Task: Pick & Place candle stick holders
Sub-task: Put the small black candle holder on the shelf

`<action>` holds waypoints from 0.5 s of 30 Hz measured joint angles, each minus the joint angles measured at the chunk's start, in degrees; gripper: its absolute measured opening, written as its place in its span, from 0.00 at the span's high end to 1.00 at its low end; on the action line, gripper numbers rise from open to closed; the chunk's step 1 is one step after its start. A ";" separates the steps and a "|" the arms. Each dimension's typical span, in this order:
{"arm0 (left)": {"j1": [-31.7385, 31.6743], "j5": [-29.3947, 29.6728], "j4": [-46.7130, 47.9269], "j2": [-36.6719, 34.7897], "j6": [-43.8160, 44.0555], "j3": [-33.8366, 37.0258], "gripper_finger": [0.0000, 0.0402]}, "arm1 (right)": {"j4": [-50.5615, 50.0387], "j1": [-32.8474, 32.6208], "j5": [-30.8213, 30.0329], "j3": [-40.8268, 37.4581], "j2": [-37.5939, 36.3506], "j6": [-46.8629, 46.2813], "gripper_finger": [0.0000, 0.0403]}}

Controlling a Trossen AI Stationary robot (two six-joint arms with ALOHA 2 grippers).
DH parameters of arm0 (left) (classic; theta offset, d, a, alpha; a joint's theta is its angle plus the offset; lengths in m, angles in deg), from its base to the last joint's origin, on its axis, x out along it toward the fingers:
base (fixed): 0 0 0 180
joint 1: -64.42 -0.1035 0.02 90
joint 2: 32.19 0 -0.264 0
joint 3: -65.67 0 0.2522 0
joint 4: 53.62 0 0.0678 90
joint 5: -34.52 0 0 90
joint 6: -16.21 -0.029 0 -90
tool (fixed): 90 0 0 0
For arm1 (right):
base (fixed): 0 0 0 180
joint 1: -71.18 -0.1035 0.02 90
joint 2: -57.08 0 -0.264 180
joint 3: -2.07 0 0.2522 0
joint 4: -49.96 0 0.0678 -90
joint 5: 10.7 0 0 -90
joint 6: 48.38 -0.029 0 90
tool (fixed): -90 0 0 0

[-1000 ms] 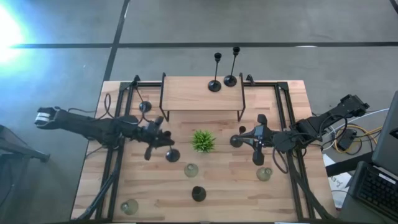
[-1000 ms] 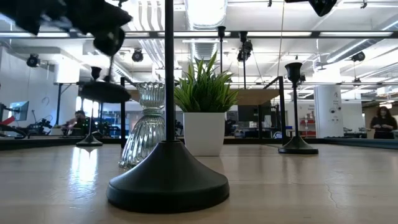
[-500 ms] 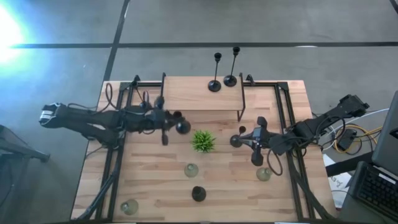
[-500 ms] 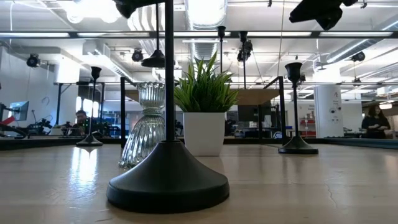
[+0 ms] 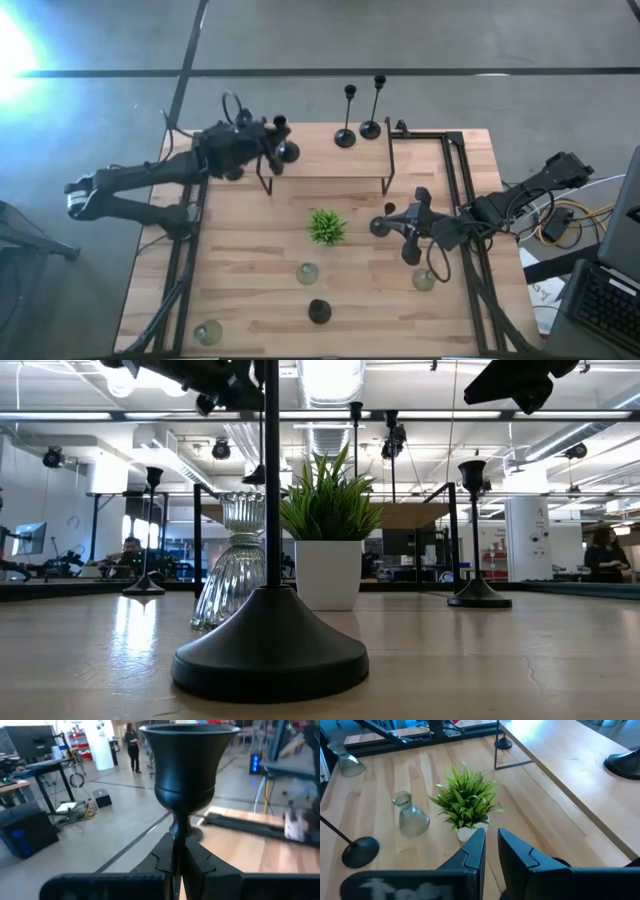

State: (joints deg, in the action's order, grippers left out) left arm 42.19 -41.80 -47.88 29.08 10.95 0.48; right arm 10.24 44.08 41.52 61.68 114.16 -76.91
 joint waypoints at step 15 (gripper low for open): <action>-19.23 -10.96 -1.66 10.86 4.36 -3.32 0.96 | -0.36 0.03 -1.44 -0.20 0.00 0.17 0.89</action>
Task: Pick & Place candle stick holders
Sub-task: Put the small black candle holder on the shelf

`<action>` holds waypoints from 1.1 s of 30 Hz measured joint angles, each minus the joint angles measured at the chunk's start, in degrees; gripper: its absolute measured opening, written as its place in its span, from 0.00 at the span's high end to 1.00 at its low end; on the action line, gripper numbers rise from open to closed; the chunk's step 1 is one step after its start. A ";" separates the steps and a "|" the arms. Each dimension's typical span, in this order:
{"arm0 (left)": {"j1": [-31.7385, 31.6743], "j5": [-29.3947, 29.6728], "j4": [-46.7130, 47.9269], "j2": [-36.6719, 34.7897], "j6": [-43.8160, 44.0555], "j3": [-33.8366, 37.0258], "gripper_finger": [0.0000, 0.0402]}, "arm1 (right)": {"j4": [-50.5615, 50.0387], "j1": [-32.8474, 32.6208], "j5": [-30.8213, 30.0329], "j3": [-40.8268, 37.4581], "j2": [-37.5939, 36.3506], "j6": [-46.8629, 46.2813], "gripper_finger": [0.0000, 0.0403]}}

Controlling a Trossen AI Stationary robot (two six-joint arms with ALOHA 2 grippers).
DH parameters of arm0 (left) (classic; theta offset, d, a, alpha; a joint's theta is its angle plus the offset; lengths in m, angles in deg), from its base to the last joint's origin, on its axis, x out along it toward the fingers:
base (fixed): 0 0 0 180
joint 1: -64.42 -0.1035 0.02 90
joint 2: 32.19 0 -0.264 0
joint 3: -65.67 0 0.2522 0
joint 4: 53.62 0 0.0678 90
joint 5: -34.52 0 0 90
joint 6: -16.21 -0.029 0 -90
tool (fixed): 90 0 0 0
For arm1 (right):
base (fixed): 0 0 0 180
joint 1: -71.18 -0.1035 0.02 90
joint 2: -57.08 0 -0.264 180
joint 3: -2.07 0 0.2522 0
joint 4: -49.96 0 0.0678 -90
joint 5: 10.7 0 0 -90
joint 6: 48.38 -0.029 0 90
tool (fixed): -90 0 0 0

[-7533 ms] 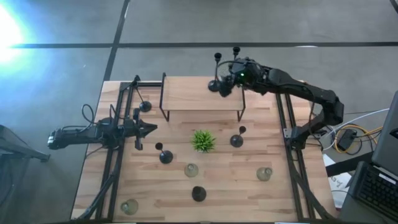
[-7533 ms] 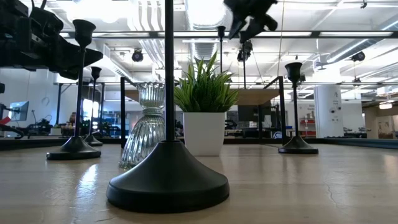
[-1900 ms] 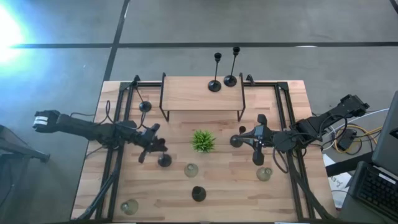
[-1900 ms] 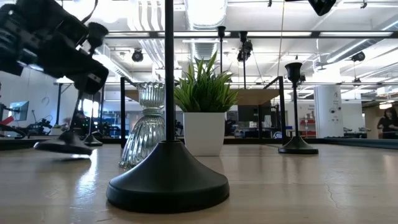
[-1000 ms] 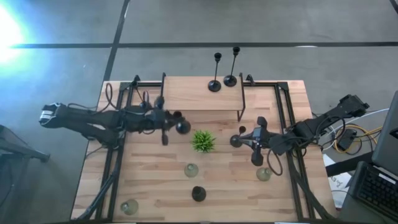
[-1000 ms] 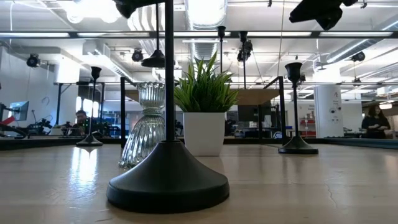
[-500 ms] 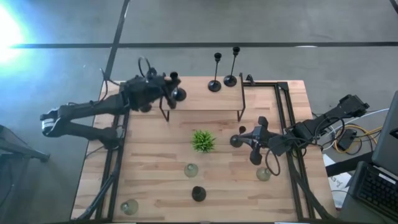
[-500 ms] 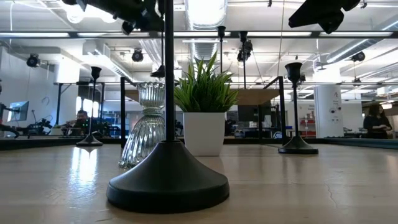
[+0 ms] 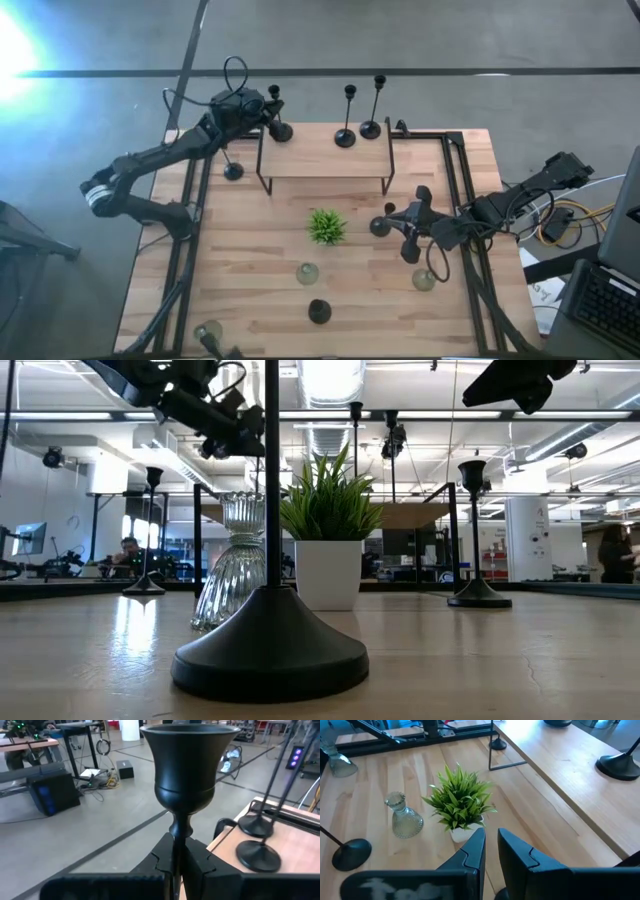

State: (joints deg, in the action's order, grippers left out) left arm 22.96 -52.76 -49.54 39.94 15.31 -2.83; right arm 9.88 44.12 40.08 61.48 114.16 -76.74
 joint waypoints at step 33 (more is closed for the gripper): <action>-2.06 -0.27 -0.92 0.84 2.03 1.35 0.94 | -0.85 -0.03 0.13 -1.24 -0.09 -1.27 0.89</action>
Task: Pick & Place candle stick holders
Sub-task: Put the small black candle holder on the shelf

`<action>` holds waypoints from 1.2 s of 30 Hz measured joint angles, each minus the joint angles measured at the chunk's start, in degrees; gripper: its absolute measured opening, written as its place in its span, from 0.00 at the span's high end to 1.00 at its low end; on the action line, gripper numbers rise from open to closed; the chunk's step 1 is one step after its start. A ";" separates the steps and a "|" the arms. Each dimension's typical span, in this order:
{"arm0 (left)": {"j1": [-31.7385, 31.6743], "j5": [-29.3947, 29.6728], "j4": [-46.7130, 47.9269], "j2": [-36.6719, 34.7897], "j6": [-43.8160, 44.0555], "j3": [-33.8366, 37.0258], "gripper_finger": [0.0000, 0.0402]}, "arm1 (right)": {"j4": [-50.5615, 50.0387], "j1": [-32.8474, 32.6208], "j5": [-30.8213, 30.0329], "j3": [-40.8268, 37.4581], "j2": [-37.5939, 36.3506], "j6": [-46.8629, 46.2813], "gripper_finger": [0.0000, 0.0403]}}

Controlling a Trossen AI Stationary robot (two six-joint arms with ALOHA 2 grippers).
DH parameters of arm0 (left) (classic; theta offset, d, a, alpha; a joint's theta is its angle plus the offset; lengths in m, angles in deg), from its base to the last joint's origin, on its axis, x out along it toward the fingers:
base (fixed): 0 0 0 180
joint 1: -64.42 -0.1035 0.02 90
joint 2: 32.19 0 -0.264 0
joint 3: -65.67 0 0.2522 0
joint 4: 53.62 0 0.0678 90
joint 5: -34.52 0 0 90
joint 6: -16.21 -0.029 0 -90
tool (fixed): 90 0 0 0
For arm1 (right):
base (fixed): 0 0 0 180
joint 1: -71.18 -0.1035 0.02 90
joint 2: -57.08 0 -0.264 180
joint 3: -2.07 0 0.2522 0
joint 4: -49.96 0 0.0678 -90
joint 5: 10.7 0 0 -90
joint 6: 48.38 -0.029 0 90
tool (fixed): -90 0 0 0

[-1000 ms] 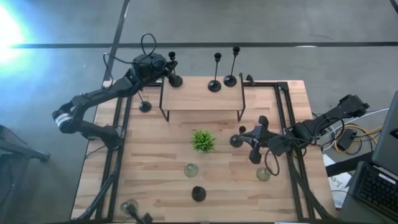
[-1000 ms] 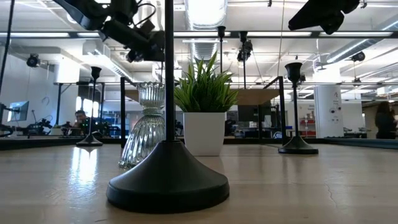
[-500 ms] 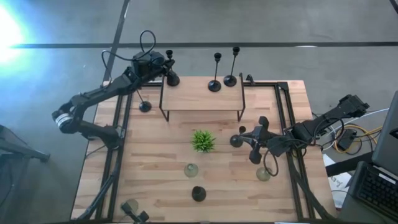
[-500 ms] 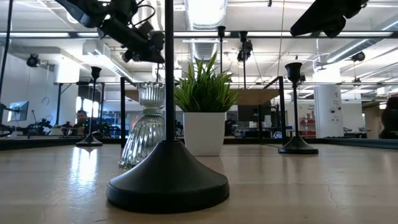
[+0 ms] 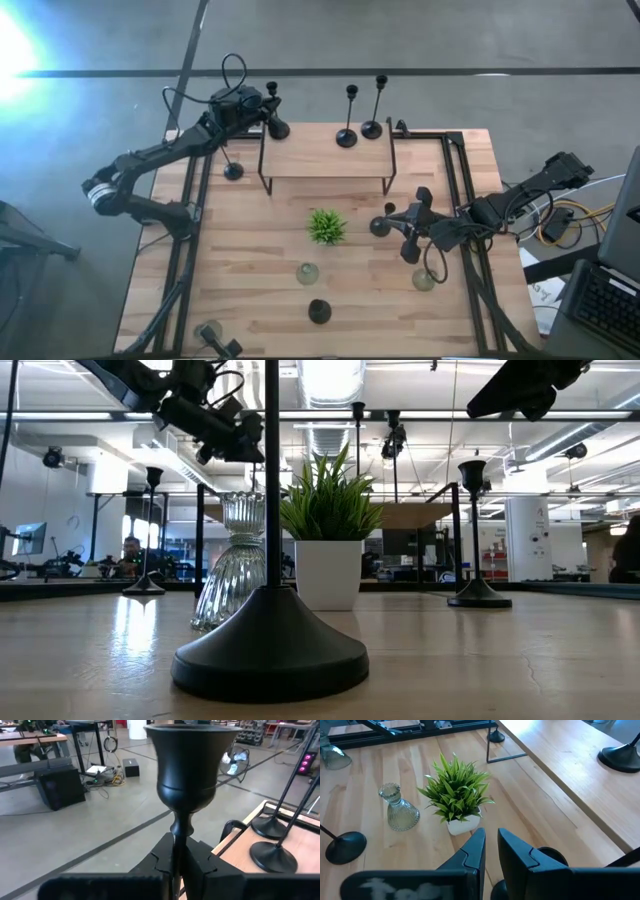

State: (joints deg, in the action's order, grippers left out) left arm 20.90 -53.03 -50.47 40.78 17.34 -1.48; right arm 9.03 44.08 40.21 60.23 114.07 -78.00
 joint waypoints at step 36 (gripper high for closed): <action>0.57 -2.45 27.69 -17.69 -1.88 0.16 0.38 | 0.00 0.00 0.04 0.00 0.00 0.24 0.89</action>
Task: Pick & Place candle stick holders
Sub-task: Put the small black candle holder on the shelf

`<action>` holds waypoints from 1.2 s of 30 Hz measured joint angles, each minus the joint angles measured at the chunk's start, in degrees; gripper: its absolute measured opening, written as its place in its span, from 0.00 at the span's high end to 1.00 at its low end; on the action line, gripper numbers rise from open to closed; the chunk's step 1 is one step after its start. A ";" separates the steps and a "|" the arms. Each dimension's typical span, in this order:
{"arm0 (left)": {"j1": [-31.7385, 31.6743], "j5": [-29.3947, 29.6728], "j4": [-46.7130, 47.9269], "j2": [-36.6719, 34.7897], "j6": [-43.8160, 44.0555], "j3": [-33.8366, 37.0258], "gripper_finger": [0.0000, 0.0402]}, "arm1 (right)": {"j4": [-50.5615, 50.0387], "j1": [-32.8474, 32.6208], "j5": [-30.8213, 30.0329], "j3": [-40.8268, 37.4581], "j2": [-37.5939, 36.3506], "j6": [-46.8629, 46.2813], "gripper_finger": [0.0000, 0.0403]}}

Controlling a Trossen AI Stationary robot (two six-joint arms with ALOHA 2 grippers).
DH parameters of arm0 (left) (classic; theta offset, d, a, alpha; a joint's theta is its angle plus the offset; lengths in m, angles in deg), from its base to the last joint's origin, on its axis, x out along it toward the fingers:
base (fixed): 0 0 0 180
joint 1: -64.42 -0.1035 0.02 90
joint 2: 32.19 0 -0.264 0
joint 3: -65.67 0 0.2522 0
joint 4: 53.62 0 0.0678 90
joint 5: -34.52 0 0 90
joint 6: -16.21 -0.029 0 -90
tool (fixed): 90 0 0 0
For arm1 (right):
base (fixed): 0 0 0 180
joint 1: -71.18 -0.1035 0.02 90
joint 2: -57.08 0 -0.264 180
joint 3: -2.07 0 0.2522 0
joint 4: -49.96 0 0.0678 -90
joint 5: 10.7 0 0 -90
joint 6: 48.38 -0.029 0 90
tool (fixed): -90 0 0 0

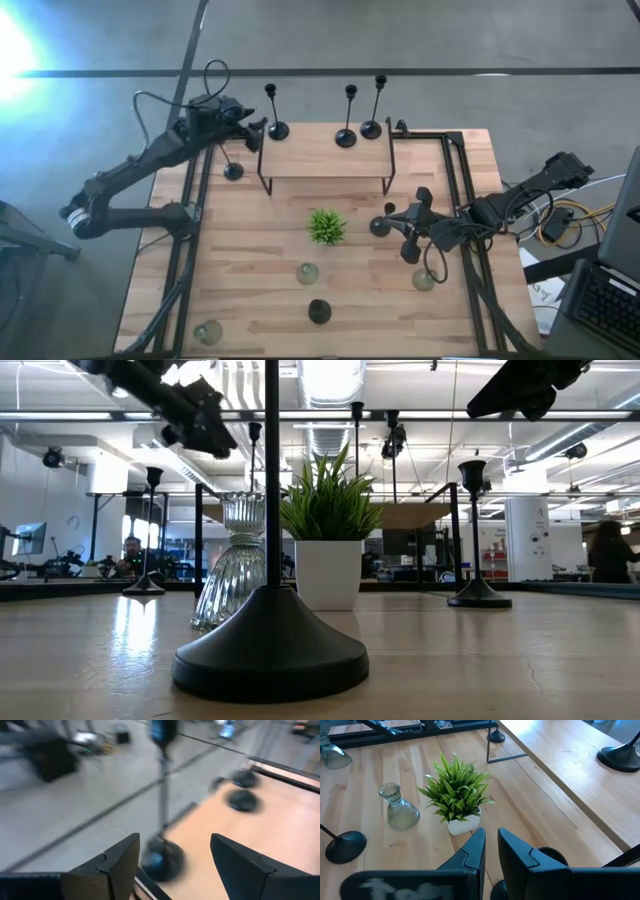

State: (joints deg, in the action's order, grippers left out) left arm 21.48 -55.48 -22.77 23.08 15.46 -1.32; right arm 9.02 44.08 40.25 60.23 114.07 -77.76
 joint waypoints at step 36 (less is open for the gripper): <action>63.30 30.21 18.02 -17.67 18.22 0.22 0.40 | 0.00 -0.02 -0.11 0.00 -10.54 1.51 0.89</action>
State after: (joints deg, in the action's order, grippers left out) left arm 84.78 -25.27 -4.75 5.42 33.68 -1.11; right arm 9.02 44.06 40.15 60.23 103.54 -76.25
